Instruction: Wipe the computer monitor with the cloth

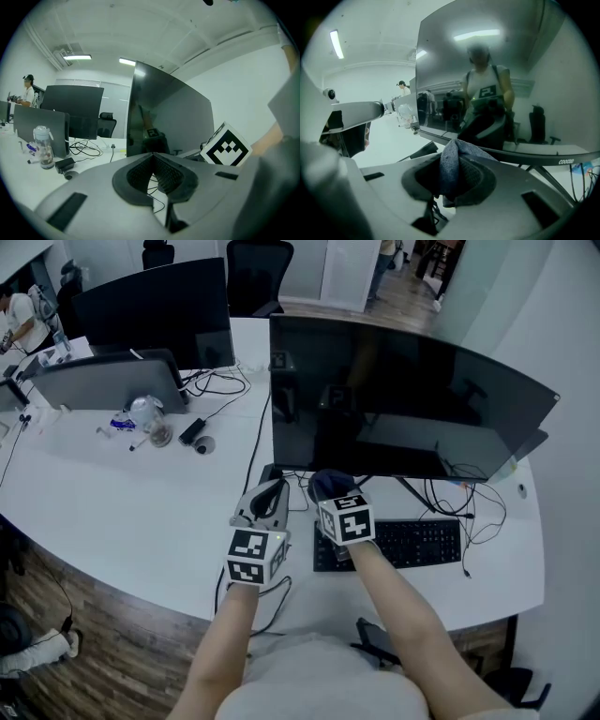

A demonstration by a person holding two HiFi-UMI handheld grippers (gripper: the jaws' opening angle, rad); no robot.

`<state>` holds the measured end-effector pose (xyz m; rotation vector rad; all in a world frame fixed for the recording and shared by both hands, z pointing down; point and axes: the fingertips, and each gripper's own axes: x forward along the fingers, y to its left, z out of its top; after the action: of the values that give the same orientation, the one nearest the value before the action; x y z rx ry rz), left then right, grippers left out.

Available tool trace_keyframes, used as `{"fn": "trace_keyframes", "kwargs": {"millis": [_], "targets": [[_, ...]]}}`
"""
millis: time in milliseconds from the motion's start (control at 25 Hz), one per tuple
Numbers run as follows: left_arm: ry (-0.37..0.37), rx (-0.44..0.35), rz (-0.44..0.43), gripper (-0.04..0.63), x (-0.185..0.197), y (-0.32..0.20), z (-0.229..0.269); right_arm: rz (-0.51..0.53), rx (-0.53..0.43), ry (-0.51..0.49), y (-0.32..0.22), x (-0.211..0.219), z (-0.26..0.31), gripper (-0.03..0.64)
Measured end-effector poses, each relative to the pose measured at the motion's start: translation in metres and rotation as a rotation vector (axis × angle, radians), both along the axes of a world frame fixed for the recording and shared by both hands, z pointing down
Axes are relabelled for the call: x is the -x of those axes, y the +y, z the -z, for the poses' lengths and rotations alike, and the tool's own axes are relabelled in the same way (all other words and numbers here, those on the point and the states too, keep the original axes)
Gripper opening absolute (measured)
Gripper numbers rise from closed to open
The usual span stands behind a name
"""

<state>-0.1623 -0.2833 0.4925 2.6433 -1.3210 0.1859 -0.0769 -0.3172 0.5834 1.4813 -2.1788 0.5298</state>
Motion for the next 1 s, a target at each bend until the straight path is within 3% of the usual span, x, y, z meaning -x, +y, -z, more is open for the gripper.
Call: {"fn": "trace_keyframes", "kwargs": {"millis": [1000], "targets": [[-0.007, 0.019, 0.068, 0.006, 0.053, -0.004, -0.013, 0.097, 0.004, -0.026, -0.012, 0.078, -0.002, 0.069]]}}
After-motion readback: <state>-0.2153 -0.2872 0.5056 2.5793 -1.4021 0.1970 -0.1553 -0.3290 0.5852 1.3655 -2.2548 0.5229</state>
